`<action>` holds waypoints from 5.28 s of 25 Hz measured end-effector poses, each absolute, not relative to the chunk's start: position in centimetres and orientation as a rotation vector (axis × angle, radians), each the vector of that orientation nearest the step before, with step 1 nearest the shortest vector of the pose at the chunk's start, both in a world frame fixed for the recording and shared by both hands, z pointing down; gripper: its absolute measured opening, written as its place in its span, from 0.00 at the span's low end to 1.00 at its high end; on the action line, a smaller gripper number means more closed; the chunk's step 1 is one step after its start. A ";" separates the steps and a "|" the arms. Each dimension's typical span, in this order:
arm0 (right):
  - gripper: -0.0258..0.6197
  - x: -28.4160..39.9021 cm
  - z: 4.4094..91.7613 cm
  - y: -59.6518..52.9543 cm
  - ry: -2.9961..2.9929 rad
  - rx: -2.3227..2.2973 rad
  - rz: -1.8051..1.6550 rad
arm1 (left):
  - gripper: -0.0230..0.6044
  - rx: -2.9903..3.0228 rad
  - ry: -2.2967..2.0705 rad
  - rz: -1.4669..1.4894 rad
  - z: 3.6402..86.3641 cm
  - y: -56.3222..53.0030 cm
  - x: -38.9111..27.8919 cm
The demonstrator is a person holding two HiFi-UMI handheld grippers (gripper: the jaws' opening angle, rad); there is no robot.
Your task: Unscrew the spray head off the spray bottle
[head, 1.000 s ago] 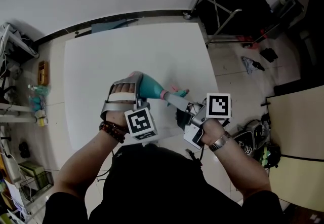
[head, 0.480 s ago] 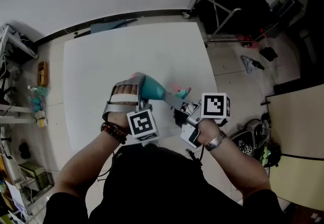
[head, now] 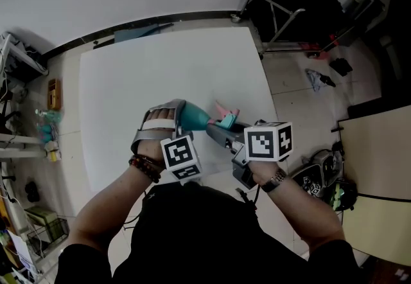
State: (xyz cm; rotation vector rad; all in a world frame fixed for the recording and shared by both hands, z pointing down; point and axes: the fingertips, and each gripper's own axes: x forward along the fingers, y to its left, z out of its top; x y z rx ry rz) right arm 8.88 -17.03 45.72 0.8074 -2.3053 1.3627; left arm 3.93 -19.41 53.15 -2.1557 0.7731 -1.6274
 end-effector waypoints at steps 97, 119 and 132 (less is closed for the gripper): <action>0.44 12.6 44.4 -14.0 -2.200 0.329 -0.295 | 0.67 -2.412 0.602 -1.629 55.3 -17.0 3.3; 0.44 10.2 38.9 -15.2 -2.404 0.524 1.882 | 0.67 -2.173 0.925 -1.607 53.5 -20.8 0.9; 0.44 9.5 43.4 -16.8 -2.149 0.706 2.558 | 0.67 -1.975 0.952 -1.437 49.9 -21.7 2.6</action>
